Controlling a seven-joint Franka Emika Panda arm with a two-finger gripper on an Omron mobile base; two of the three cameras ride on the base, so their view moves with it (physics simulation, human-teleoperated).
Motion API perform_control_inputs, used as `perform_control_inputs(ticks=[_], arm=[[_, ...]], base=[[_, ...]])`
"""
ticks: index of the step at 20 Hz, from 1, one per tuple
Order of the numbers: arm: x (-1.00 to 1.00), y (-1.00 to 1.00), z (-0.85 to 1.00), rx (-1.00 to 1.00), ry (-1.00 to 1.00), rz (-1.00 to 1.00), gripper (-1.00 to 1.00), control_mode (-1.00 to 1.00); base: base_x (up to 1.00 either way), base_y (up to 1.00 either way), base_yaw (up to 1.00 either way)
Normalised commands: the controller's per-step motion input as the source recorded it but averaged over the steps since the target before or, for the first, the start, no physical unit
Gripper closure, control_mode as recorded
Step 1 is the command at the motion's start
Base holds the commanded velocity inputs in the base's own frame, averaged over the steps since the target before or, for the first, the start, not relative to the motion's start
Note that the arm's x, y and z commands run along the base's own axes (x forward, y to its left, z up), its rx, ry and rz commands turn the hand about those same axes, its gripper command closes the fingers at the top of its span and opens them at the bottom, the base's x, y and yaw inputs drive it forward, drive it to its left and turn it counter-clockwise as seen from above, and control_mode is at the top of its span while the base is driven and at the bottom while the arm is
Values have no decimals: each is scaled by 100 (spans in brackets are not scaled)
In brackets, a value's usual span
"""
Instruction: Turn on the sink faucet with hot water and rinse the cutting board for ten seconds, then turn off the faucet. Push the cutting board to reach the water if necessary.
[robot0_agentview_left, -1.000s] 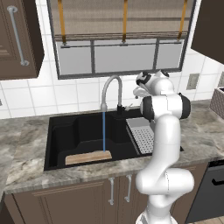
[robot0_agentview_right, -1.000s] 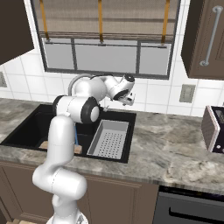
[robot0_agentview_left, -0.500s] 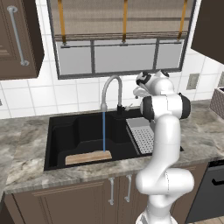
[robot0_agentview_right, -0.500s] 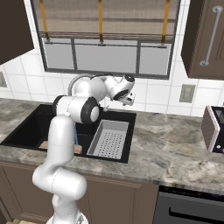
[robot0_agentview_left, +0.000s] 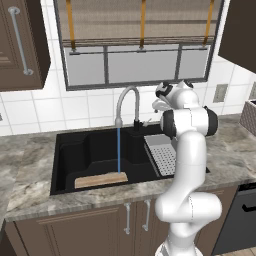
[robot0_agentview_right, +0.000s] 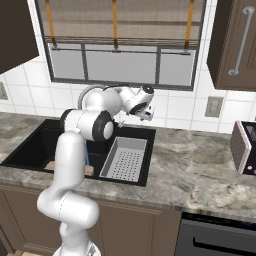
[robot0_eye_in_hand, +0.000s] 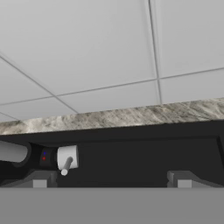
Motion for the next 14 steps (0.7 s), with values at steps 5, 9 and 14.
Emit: perform_control_inputs(ticks=[5,9,14], arm=[[0,0,0,0,0,0,-100,-100],[0,0,0,0,0,0,-100,-100],[0,0,0,0,0,0,-100,-100]], base=[[0,0,0],[0,0,0],[0,0,0]])
